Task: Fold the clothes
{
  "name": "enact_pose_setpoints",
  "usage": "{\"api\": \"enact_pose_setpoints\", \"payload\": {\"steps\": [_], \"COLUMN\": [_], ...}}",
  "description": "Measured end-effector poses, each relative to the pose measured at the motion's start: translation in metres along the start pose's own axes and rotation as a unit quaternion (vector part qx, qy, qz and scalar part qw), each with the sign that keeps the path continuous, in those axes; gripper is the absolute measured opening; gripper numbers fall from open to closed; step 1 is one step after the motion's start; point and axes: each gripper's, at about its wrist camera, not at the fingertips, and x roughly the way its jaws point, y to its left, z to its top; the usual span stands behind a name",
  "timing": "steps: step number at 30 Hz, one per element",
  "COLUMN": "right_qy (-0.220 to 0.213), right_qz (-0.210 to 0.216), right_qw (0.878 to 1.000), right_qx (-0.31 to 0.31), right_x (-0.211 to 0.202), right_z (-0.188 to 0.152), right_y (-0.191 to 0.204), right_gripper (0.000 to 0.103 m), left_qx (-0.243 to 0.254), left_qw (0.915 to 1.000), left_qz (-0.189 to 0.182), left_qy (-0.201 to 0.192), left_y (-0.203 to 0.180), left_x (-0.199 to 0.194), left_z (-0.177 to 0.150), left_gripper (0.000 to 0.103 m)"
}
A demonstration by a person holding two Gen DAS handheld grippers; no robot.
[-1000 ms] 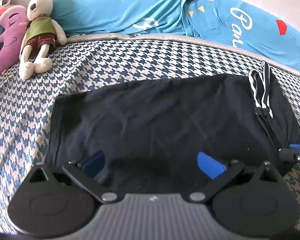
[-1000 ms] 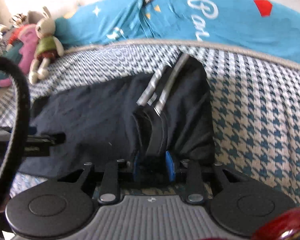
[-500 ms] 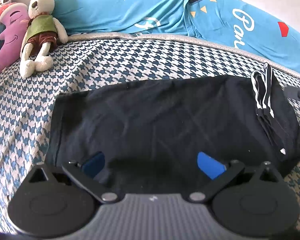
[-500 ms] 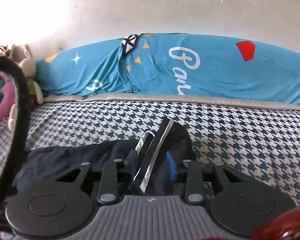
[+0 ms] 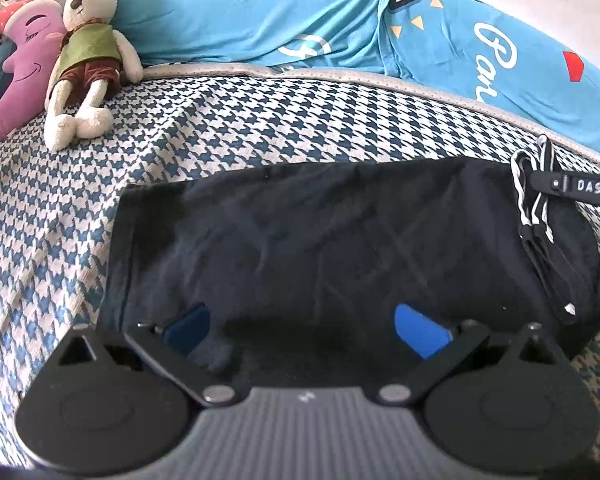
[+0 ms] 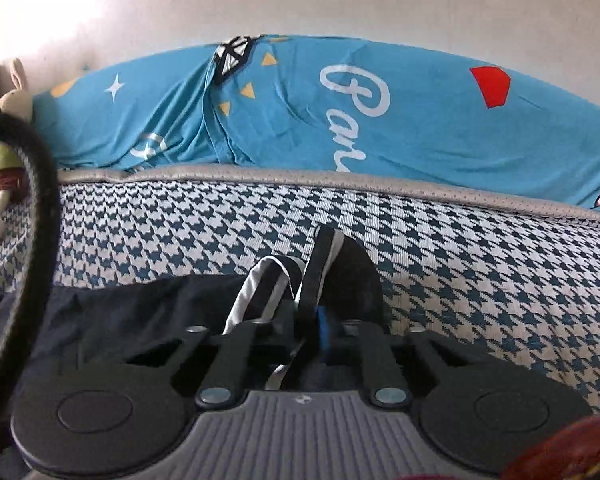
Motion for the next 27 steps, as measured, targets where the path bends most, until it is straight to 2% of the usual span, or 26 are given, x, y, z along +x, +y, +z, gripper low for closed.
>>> {"api": "enact_pose_setpoints", "payload": {"steps": [3, 7, 10, 14, 19, 22, 24, 27], "right_qy": [-0.010, -0.028, -0.025, 0.020, 0.017, 0.018, 0.015, 0.004], "right_qz": [0.013, 0.043, 0.063, 0.062, 0.046, 0.045, 0.043, 0.047], "right_qw": [1.000, 0.998, 0.997, 0.997, 0.997, 0.998, 0.998, 0.999], "right_qx": [0.004, -0.023, -0.046, -0.046, -0.056, -0.052, -0.039, -0.022], "right_x": [-0.004, -0.014, -0.011, 0.013, 0.017, 0.014, 0.008, -0.007], "right_z": [0.002, 0.005, 0.003, -0.006, -0.007, -0.004, -0.002, 0.001], "right_y": [0.002, 0.012, 0.021, 0.024, 0.030, 0.030, 0.028, 0.029], "right_gripper": [0.009, 0.009, 0.009, 0.010, 0.011, 0.016, 0.027, 0.031], "left_qx": [-0.003, -0.008, -0.011, -0.012, -0.010, -0.008, -0.007, -0.006], "left_qw": [1.0000, 0.9999, 0.9999, 0.9999, 0.9999, 0.9999, 0.9999, 0.9999], "left_qz": [0.002, 0.004, 0.003, 0.004, 0.005, 0.005, 0.005, 0.005], "left_qy": [0.002, 0.004, 0.005, 0.006, 0.010, 0.011, 0.011, 0.012], "left_y": [0.004, 0.008, 0.011, 0.013, 0.013, 0.014, 0.014, 0.015], "left_x": [0.000, 0.000, -0.001, -0.001, 0.001, 0.001, 0.001, 0.001], "left_z": [0.000, 0.000, 0.000, -0.001, -0.002, -0.002, -0.002, -0.003], "left_gripper": [0.103, 0.103, 0.103, 0.103, 0.103, 0.103, 0.103, 0.103]}}
